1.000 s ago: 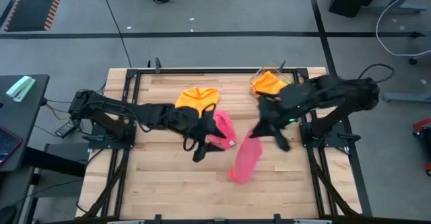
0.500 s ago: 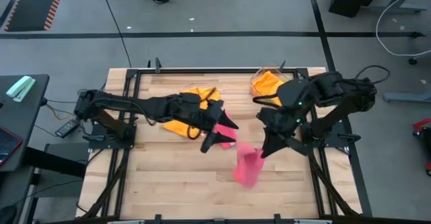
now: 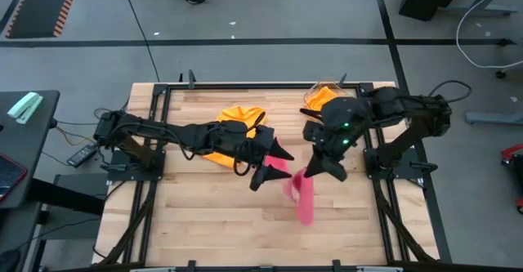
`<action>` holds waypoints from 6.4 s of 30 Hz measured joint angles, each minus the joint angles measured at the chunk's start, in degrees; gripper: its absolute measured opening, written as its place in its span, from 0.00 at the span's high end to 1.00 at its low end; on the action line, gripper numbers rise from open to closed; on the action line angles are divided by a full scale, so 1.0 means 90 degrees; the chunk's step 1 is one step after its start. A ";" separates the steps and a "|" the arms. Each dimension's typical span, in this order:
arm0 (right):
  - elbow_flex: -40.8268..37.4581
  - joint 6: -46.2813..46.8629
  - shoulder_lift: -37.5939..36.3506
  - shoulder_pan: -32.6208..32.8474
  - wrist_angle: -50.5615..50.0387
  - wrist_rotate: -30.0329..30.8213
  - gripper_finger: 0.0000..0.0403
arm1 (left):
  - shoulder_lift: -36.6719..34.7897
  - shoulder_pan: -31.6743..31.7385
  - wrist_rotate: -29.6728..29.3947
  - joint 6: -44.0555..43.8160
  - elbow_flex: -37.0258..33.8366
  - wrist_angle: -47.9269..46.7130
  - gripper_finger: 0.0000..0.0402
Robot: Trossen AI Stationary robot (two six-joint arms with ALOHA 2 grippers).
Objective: Fold microfiber towels
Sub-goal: Fold the left pink towel
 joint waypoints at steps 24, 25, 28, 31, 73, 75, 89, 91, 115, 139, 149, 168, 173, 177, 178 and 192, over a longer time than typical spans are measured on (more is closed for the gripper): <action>-0.0007 0.0432 0.0215 -0.0641 -0.0457 0.0438 0.99 | 0.0126 -0.0052 -0.1234 0.0349 -0.0019 -0.0330 0.46; -0.0007 0.0480 0.0215 -0.0638 -0.0435 0.0457 0.99 | 0.0130 -0.0052 -0.1333 0.0351 -0.0008 -0.0307 0.46; -0.0007 0.0589 0.0215 -0.0642 -0.0169 0.0482 0.99 | 0.0166 -0.0052 -0.1561 0.0342 0.0002 -0.0607 0.49; -0.0007 0.0687 0.0215 -0.0590 0.0081 0.0456 0.99 | 0.0216 -0.0039 -0.1586 0.0340 -0.0007 -0.0987 0.53; -0.0002 0.0883 0.0094 -0.0514 0.0458 0.0334 0.99 | 0.0826 -0.0035 -0.1496 0.0084 -0.0005 -0.3670 0.64; -0.0002 0.0881 0.0094 -0.0514 0.0457 0.0334 0.99 | 0.0826 -0.0035 -0.1518 -0.0165 -0.0005 -0.3590 0.59; -0.0002 0.0887 0.0094 -0.0514 0.0505 0.0387 0.99 | 0.1234 -0.0049 -0.1616 -0.0940 -0.0002 -0.3281 0.44; -0.0002 0.0889 0.0094 -0.0514 0.0503 0.0394 0.99 | 0.1244 -0.0047 -0.1705 -0.0943 -0.0002 -0.3289 0.53; -0.0007 -0.1270 -0.0539 -0.1210 -0.2374 0.1877 0.99 | 0.0146 0.1070 -0.1337 0.2488 0.1665 -0.6001 0.99; -0.3181 -0.0110 -0.0421 0.1781 0.0620 0.1594 0.99 | 0.0957 -0.1879 -0.0423 0.0004 0.1313 -0.6048 0.99; -0.5271 0.1852 -0.0336 0.3257 0.4186 0.1094 0.99 | 0.1858 -0.2866 0.0642 -0.1456 0.0697 -0.3435 0.98; -0.6264 0.0824 0.0125 0.2404 0.3905 0.1549 0.99 | 0.2152 -0.2038 0.0608 -0.1423 0.0009 -0.3505 0.97; -0.6570 0.1072 0.0108 0.2320 0.3930 0.1504 0.99 | 0.2331 -0.1778 0.0397 -0.1126 0.0015 -0.3937 0.96; -0.6629 0.1120 0.0103 0.2322 0.3998 0.1576 0.97 | 0.2482 -0.1659 0.0398 -0.1107 0.0015 -0.3897 0.98; -0.6636 0.1138 0.0103 0.2322 0.4010 0.1623 0.96 | 0.2505 -0.1643 0.0397 -0.1105 0.0015 -0.3944 0.99; -0.6691 0.0946 0.0079 0.1962 0.3181 0.1925 0.69 | 0.2581 -0.1500 0.0247 -0.1145 0.0013 -0.4542 0.57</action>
